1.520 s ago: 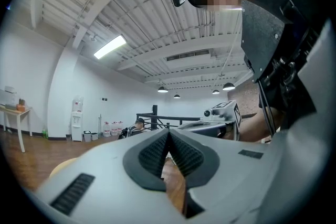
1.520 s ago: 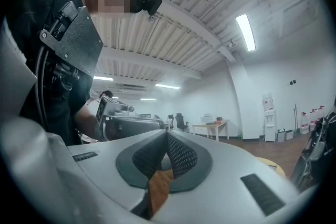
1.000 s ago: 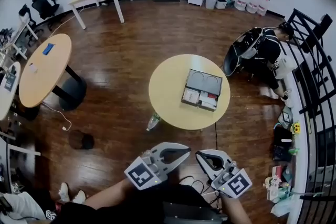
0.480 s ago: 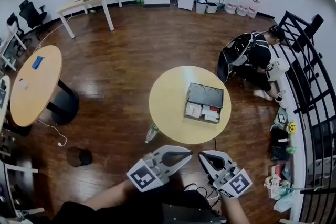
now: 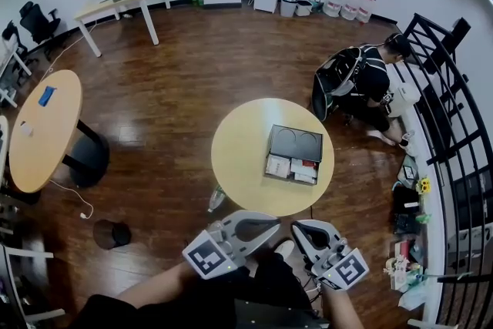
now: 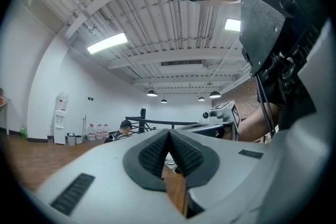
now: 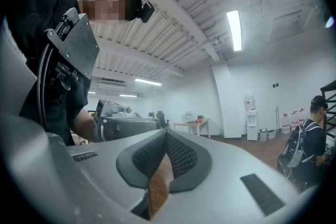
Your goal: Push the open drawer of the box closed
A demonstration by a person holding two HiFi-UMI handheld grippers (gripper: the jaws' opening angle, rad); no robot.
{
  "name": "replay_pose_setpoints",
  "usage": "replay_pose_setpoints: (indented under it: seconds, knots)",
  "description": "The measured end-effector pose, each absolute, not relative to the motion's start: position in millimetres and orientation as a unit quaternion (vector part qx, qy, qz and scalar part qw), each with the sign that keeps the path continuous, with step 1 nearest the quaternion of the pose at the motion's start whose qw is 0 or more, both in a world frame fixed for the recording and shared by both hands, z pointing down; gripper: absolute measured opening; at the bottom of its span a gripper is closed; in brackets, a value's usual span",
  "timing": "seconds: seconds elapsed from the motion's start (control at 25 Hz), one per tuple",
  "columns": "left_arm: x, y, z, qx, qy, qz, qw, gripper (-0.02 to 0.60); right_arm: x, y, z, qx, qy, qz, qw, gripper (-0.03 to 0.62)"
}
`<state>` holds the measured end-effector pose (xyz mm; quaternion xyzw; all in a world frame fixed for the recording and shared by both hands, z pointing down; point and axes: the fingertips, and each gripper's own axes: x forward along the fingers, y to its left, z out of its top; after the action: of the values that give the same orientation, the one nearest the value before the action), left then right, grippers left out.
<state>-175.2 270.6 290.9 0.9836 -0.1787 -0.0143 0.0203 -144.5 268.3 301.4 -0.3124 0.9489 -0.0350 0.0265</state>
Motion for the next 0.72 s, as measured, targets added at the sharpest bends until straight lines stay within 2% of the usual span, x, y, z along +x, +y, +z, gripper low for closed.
replay_pose_setpoints:
  seconds: [0.72]
  knots:
    - [24.1,181.3,291.6,0.968,-0.249,0.009,0.021,0.032,45.6,181.7,304.8,-0.239,0.97,-0.022,0.022,-0.002]
